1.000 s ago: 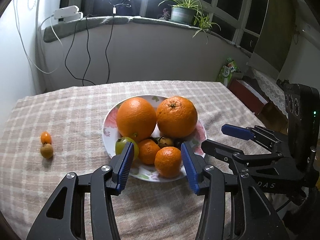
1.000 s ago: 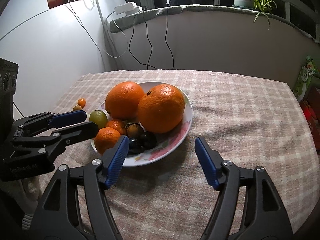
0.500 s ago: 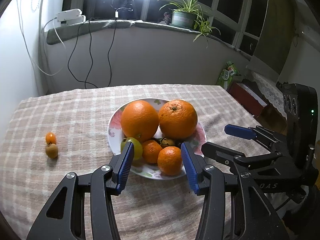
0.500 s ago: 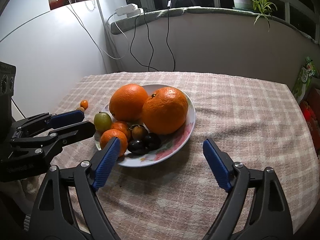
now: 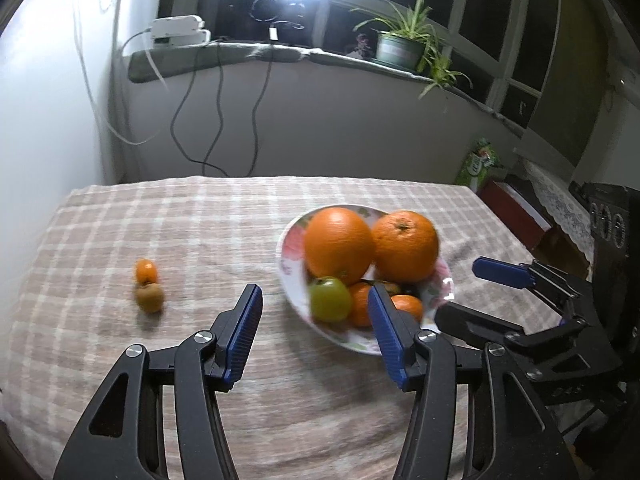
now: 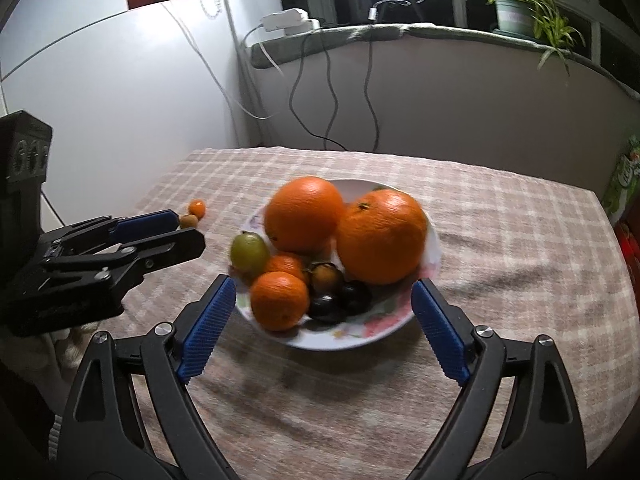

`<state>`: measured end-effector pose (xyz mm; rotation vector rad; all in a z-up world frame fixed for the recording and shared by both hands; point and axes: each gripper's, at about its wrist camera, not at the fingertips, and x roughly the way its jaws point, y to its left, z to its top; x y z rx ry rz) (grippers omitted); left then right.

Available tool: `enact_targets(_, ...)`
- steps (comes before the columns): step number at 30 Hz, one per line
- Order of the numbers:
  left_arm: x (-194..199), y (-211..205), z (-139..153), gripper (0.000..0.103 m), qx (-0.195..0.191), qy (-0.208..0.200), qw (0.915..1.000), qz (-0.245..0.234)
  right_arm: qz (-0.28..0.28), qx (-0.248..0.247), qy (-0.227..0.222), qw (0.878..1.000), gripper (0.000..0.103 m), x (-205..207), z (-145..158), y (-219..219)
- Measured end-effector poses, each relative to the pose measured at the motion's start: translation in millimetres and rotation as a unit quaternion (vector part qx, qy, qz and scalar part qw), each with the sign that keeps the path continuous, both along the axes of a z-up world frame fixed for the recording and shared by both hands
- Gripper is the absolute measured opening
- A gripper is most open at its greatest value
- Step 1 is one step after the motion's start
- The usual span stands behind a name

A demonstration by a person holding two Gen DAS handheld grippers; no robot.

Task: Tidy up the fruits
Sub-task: 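Withdraw both open tools from the plate, then move both tools to the small mandarin and kiwi on the cloth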

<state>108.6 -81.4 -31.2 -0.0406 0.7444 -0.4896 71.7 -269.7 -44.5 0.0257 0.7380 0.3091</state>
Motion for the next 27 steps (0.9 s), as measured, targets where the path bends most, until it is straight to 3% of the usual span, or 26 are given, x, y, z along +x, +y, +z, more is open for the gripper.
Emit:
enact_targets(14, 13.4, 85.6, -22.6, 0.054, -0.020, 0.033, 0.9957, 0.084, 0.070, 0.006, -0.017, 0.997, 0.092, 4.8, 10.1, 53.9)
enact_targets(24, 35.7, 119.7, -29.3, 0.054, -0.056, 0.059, 0.9923, 0.094, 0.127, -0.001, -0.022, 0.992, 0.091, 11.3, 10.6, 111.5)
enact_targets(27, 47.2, 126.5, -31.9, 0.047, -0.067, 0.070, 0.9913, 0.089, 0.136, -0.004, -0.022, 0.990, 0.091, 15.4, 8.2, 127.6)
